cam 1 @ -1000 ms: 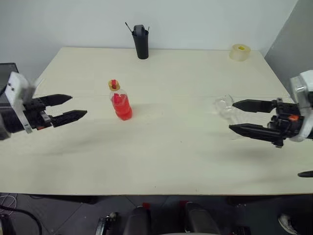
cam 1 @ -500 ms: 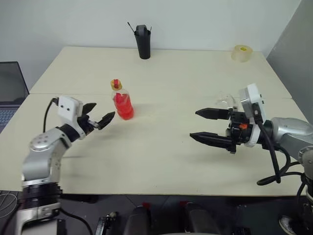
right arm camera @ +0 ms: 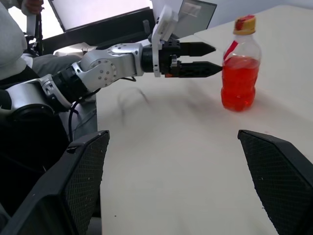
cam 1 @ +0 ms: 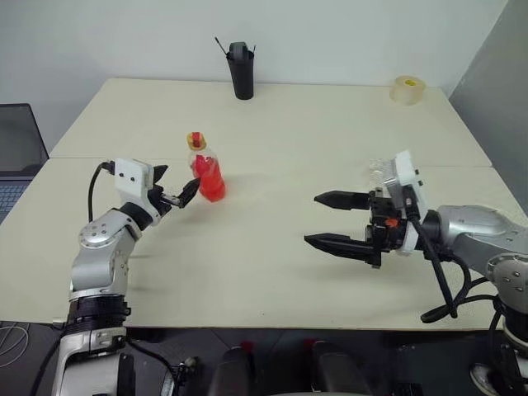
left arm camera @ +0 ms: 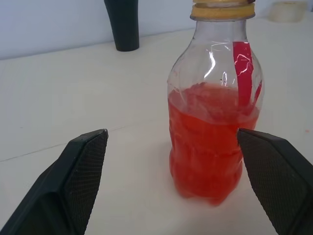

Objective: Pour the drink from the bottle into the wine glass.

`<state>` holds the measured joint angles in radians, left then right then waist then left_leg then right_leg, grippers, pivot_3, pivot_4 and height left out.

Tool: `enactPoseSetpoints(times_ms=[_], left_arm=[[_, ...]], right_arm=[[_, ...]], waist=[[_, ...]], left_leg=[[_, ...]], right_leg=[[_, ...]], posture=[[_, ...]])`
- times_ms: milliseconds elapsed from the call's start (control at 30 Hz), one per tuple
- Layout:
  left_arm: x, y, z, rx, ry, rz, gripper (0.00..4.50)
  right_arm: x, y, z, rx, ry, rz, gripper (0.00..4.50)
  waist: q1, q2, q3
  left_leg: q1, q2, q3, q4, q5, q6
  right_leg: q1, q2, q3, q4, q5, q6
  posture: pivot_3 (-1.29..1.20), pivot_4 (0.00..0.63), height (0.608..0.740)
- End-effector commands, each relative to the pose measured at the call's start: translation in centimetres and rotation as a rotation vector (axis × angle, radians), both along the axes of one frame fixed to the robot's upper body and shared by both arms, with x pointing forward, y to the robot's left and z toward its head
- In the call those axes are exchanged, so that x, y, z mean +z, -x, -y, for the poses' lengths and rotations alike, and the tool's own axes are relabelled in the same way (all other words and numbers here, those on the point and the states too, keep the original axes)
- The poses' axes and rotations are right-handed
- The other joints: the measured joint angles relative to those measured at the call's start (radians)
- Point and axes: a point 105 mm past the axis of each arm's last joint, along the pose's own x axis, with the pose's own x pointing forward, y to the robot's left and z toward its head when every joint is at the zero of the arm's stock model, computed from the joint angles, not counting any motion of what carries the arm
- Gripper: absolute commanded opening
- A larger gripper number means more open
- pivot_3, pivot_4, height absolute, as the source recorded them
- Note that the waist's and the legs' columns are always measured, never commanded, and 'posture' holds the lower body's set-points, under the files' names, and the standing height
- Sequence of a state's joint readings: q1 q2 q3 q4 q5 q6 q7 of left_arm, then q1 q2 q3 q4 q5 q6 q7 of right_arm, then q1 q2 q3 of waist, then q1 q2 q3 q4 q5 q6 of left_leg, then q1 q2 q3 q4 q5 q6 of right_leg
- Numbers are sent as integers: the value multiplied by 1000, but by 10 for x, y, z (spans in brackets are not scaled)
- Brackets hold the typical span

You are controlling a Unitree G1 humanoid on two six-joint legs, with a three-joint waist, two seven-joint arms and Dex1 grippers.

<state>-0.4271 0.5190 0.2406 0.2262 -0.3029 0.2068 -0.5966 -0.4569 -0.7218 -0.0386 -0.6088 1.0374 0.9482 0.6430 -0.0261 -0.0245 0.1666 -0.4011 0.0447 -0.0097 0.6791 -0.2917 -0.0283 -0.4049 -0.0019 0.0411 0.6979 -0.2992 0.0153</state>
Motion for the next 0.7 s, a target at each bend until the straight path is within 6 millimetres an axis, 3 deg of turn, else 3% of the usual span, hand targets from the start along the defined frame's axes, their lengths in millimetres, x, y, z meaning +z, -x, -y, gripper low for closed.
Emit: enactPoseSetpoints(times_ms=[33, 333, 700], left_arm=[[10, -7, 14, -27, 5, 47, 4500], [8, -12, 16, -41, 8, 42, 4500], [-5, -47, 36, -73, 53, 19, 4500]], right_arm=[[8, 1, -8, 1, -4, 61, 4487], [3, 3, -10, -2, 4, 53, 4487], [2, 4, -13, 7, -1, 46, 4487]], waist=[[0, 0, 0], [-3, 0, 0], [0, 0, 0]], left_leg=[[0, 0, 0, 0, 0, 0], [0, 0, -1, 0, 0, 0], [-1, -1, -1, 0, 0, 0]], right_leg=[[0, 0, 0, 0, 0, 0], [0, 0, 0, 0, 0, 0], [0, 2, -1, 0, 0, 0]], posture=[[0, 150, 740], [0, 150, 740], [0, 150, 740]])
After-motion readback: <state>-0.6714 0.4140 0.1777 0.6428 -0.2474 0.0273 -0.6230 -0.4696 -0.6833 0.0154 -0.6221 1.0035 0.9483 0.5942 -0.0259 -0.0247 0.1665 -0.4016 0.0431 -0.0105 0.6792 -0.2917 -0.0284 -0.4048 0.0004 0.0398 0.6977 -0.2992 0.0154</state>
